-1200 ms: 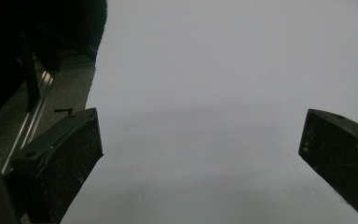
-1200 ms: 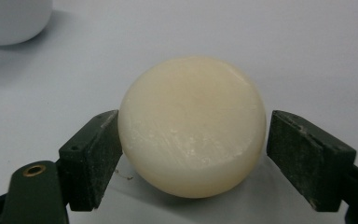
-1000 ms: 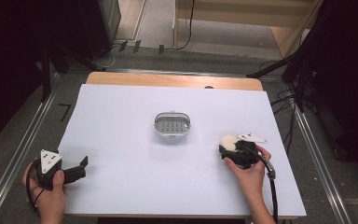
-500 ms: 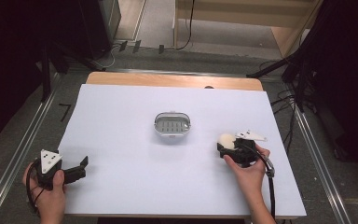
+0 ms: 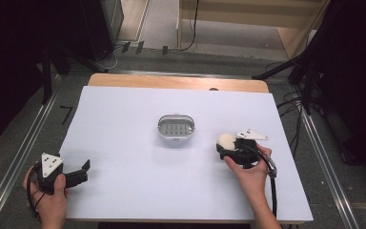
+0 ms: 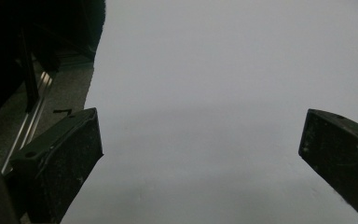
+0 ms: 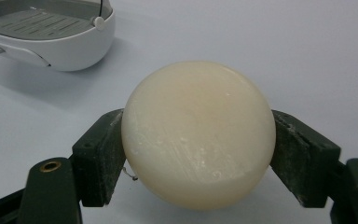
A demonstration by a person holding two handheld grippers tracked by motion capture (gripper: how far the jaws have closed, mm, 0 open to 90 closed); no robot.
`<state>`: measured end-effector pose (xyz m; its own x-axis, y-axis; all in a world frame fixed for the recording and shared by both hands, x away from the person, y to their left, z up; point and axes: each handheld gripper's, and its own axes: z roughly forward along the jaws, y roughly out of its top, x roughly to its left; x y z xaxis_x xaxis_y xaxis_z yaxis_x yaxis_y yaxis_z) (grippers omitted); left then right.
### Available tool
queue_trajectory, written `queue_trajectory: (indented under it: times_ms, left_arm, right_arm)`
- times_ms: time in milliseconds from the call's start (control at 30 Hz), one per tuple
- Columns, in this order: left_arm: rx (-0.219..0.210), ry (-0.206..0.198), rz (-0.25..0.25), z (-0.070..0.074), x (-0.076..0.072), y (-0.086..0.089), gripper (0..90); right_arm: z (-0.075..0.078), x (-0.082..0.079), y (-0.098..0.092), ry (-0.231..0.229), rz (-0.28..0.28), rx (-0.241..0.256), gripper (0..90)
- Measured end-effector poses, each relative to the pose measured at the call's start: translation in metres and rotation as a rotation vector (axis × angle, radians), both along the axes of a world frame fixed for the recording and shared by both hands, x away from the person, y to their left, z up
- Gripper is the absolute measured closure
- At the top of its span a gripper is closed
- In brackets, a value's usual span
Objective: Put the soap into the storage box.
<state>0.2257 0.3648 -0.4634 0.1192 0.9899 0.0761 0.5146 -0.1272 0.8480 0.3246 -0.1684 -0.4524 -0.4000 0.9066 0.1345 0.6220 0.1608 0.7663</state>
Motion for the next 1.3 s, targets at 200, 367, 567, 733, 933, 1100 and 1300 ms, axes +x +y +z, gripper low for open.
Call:
queue_trajectory:
  times_ms: [200,367,567,733,933,1100,1300]
  left_arm:
    - [-0.003,0.002,0.000,0.000,0.000,0.000,0.0]
    - [-0.002,0.002,-0.001,0.000,0.000,0.000,0.0]
    - [-0.002,0.002,-0.002,0.000,0.000,0.000,0.0]
    - [-0.002,0.004,-0.002,0.000,0.000,0.000,0.0]
    - [-0.003,0.005,-0.004,0.000,0.000,0.000,0.0]
    - [-0.006,0.005,-0.003,0.000,0.001,0.000,0.0]
    - [-0.005,0.005,-0.003,0.000,0.000,0.000,0.0]
  right_arm:
    - [0.006,0.002,0.004,-0.015,0.016,0.015,25.5]
    - [0.008,0.002,0.009,-0.024,0.022,0.021,25.5]
    - [0.008,0.002,0.015,-0.022,0.034,0.016,25.5]
    - [0.010,0.005,0.018,-0.024,0.039,0.010,25.5]
    - [0.014,0.006,0.022,-0.029,0.052,0.007,25.5]
    - [0.017,0.009,0.026,-0.032,0.057,0.013,25.5]
    - [0.019,0.011,0.032,-0.031,0.066,0.018,25.5]
